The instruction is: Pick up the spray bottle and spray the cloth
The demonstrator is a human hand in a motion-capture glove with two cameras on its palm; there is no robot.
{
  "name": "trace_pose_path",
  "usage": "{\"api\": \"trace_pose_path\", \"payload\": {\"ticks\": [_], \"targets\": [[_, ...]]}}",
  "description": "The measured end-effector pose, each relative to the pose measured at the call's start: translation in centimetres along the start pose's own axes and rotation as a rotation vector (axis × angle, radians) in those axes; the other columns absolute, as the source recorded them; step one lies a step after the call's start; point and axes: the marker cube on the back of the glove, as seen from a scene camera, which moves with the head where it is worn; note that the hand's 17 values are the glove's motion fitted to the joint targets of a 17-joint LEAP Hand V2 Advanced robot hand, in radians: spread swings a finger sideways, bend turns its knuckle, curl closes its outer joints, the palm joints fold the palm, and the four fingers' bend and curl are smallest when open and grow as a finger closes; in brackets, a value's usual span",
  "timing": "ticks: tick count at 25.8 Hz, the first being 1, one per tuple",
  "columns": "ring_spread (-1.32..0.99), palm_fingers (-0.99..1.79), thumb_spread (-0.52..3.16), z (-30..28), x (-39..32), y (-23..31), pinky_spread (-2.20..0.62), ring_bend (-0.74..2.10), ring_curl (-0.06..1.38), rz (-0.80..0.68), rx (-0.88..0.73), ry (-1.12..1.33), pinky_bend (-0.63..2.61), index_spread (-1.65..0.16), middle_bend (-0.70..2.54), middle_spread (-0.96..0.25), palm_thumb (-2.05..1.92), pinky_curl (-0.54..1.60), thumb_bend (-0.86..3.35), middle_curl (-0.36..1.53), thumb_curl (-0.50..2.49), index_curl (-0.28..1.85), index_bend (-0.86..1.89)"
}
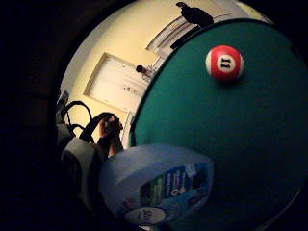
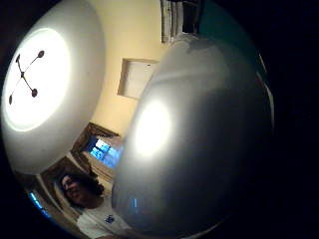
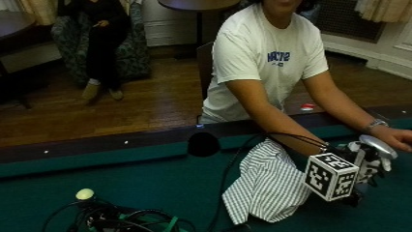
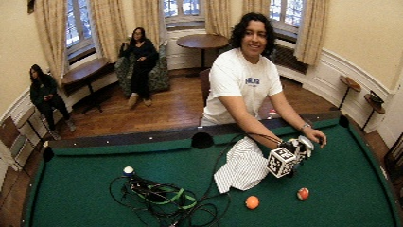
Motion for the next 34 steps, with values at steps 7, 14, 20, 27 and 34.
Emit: {"api": "trace_pose_path", "payload": {"ticks": [7,14,20,27,34], "targets": [[-0.21,1.40,0.22,-0.2,0.1,0.5,-0.31,0.76,0.49,-0.017,0.003,-0.021,0.45,-0.25,0.68,-0.19,0.93,0.41,-0.03,0.55,0.85,0.61,0.44],[-0.21,1.40,0.21,-0.1,0.5,0.6,-0.31,0.75,0.49,-0.002,-0.021,-0.036,0.43,-0.25,0.69,-0.19,0.93,0.41,-0.03,0.55,0.85,0.61,0.44],[-0.21,1.40,0.21,-0.1,0.5,0.7,-0.31,0.75,0.49,0.015,-0.033,-0.041,0.43,-0.26,0.69,-0.19,0.92,0.41,-0.03,0.55,0.85,0.61,0.45],[-0.20,1.36,0.23,-0.3,0.7,1.3,-0.30,0.75,0.49,0.054,-0.088,-0.040,0.40,-0.27,0.69,-0.19,0.91,0.41,-0.04,0.54,0.85,0.60,0.44],[-0.19,1.09,0.51,-1.4,2.0,2.7,-0.17,0.66,0.45,0.111,-0.177,0.044,0.32,-0.28,0.67,-0.19,0.77,0.38,-0.08,0.53,0.78,0.56,0.28]]}}
